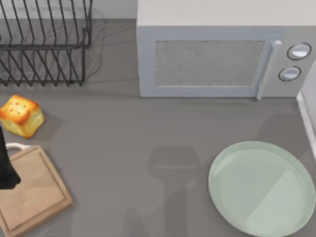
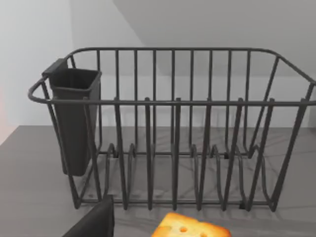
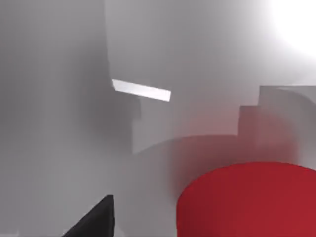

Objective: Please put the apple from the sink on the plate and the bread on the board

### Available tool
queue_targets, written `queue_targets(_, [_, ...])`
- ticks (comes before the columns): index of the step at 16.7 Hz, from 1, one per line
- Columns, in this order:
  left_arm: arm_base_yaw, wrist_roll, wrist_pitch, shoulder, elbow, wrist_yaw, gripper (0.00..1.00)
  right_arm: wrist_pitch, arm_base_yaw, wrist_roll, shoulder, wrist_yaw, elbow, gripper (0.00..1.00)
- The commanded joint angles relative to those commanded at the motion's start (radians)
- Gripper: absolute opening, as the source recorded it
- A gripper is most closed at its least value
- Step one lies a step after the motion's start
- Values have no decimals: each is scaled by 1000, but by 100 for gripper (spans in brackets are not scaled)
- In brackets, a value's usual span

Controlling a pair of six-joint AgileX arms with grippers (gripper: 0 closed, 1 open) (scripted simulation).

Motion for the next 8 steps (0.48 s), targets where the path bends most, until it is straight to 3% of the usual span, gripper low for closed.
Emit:
queue_targets(4, [0,0,0,0,0,0,100,136,-1,1,92,1,-57,100])
queue_targets(8, [0,0,0,0,0,0,100,143,-2,1,98,1,-61,100])
